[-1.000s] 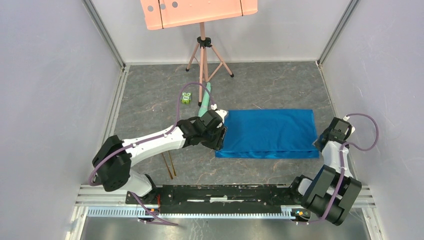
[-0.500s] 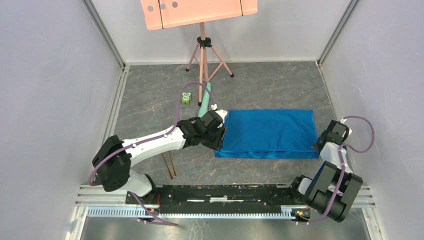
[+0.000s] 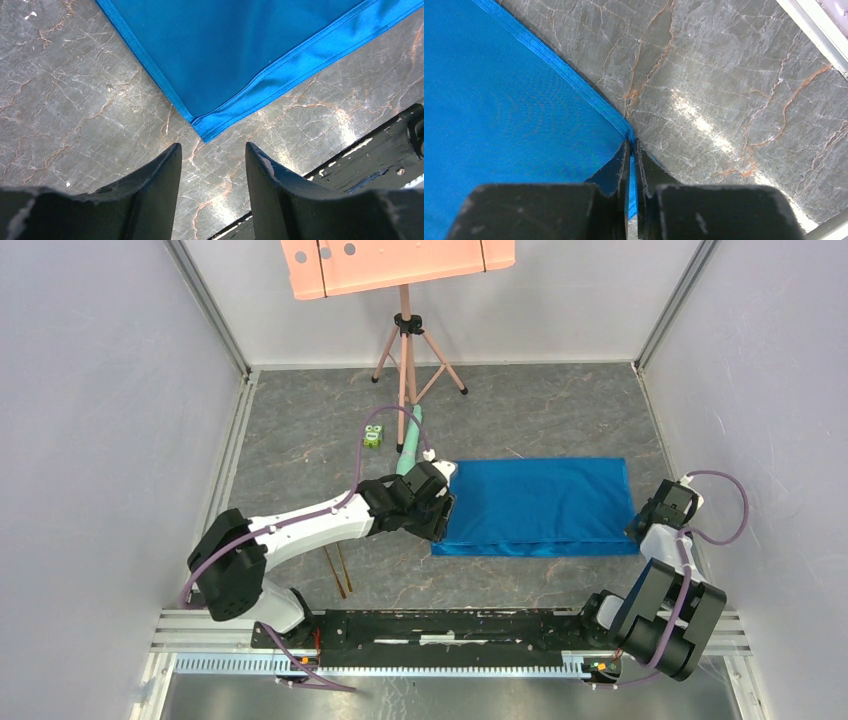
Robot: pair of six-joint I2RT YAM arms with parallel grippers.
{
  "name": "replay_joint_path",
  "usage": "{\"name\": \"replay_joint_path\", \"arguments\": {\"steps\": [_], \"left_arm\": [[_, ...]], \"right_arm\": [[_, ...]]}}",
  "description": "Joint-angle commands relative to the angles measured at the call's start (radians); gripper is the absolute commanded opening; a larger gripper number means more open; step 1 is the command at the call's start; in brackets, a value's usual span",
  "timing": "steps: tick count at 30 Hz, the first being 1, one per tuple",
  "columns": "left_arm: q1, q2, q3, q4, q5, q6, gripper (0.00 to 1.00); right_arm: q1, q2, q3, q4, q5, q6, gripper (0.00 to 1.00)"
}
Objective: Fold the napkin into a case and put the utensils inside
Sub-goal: Smooth out the rectangle-folded napkin at the center of the board.
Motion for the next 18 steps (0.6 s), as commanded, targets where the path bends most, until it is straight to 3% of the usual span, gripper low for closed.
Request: {"name": "replay_joint_path", "arguments": {"steps": [1,3,12,18], "left_arm": [[-0.005,0.023,0.041,0.003,-0.02,0.083,0.58],[-0.005,0.033,0.051,0.002,-0.014,0.12,0.59],[-0.007,0.122,0.108,-0.029,0.046,0.373,0.62],[-0.012,0.243,0.194,-0.103,0.029,0.42,0.6]], "right_arm": [[-0.003,-0.03,0.016,-0.019,0.001,-0.005,0.06],[-0.002,-0.042,0.022,-0.031,-0.003,-0.006,0.01],[-0.003,-0.105,0.061,-0.082,-0.006,-0.024,0.0],[-0.003,-0.105,0.062,-0.076,-0.025,-0.026,0.0]]}}
